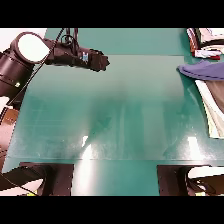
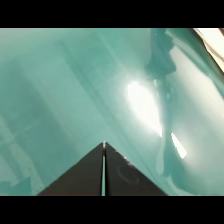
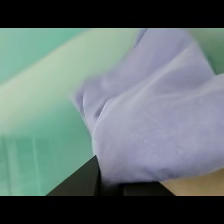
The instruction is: Fold the shirts.
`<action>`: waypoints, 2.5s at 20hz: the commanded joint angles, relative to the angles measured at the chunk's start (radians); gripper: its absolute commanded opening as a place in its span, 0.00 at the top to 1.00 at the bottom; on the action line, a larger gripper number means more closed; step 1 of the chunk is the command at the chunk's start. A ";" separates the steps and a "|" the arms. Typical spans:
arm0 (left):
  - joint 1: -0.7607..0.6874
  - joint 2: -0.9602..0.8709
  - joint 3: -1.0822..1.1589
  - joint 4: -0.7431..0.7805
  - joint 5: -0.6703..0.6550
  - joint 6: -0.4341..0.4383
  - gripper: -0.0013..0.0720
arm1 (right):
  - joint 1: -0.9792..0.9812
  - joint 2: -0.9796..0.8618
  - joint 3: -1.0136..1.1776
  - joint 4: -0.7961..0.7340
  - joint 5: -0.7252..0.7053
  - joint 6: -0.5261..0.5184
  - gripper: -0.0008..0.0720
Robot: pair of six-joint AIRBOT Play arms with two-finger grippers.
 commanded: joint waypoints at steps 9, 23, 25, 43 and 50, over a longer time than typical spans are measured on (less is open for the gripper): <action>-0.004 -0.001 0.000 0.004 0.008 0.000 0.94 | -0.082 0.132 0.179 0.018 -0.026 -0.034 0.96; -0.004 -0.001 0.000 0.007 -0.046 0.001 0.94 | -0.505 0.583 -0.659 -0.356 0.093 -0.035 0.63; -0.004 -0.001 0.000 0.007 -0.046 0.001 0.94 | -0.548 0.607 -0.722 -0.358 0.090 -0.036 0.34; -0.004 -0.001 0.000 0.005 -0.042 0.000 0.94 | 0.435 0.447 -0.273 -0.043 -0.013 -0.038 0.53; -0.004 -0.001 0.000 0.005 -0.042 0.000 0.94 | 0.570 0.375 -0.223 -0.043 0.020 -0.039 0.96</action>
